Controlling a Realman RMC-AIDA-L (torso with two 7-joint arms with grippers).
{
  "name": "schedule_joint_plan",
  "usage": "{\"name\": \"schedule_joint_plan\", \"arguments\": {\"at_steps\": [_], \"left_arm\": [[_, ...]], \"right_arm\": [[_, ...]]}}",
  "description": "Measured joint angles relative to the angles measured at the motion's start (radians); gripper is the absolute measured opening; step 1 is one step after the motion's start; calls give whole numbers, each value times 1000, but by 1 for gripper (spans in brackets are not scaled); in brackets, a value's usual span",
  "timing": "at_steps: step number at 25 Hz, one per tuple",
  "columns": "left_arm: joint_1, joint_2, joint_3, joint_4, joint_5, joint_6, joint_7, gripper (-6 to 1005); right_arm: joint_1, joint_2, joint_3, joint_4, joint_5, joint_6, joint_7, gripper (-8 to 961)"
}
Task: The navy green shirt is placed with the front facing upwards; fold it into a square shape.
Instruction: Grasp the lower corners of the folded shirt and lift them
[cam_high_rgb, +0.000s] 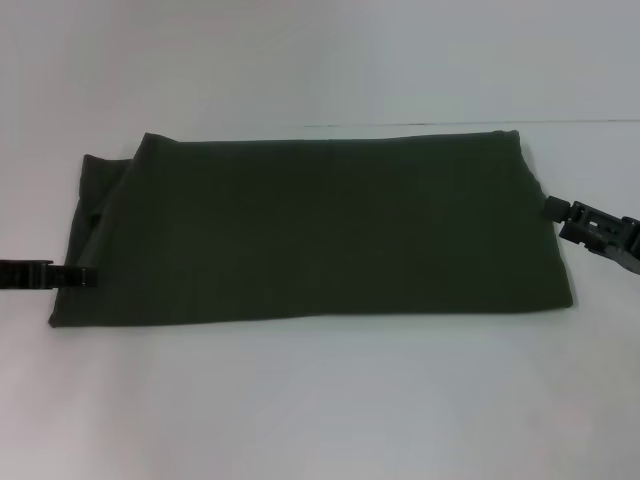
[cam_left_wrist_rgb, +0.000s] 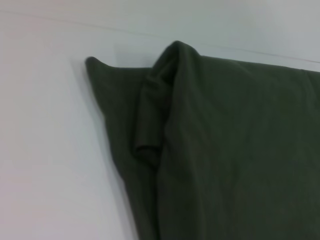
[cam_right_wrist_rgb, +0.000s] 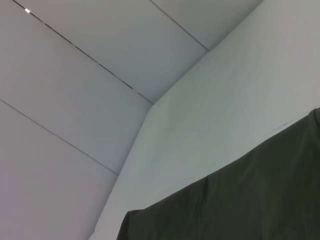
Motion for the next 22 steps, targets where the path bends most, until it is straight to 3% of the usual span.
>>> {"name": "schedule_joint_plan", "arguments": {"at_steps": [22], "left_arm": [[4, -15, 71, -4, 32, -51, -5, 645]], "right_arm": [[8, 3, -1, 6, -13, 5, -1, 921]]}}
